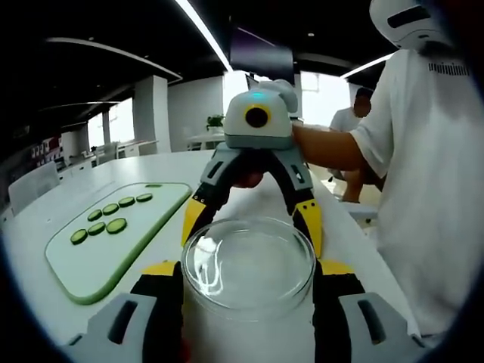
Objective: Open the petri dish lid, add cucumber slices into the petri dish, and close the lid
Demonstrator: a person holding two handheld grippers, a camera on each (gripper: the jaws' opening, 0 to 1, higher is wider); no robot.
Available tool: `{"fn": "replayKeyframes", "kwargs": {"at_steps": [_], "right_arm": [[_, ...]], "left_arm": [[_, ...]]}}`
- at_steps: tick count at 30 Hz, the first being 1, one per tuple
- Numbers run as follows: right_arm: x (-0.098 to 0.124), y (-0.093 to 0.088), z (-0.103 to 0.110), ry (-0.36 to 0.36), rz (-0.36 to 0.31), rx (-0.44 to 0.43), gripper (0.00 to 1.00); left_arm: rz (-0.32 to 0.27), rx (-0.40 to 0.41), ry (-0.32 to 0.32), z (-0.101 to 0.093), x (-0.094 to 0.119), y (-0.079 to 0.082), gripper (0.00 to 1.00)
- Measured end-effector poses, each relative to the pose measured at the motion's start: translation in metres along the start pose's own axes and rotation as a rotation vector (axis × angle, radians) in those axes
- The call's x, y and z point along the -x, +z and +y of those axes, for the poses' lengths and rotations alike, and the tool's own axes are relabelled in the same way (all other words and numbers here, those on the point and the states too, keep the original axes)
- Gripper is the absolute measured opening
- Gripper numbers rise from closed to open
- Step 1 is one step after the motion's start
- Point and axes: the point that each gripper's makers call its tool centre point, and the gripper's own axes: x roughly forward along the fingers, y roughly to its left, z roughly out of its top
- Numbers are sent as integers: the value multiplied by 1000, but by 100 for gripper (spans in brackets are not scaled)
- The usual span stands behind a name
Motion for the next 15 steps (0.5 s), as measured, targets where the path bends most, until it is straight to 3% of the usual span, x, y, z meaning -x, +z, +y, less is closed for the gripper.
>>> {"fn": "replayKeyframes", "kwargs": {"at_steps": [15], "right_arm": [[-1, 1, -1, -4, 13, 11, 70]], "left_arm": [[21, -14, 4, 1, 2, 0, 69]]}}
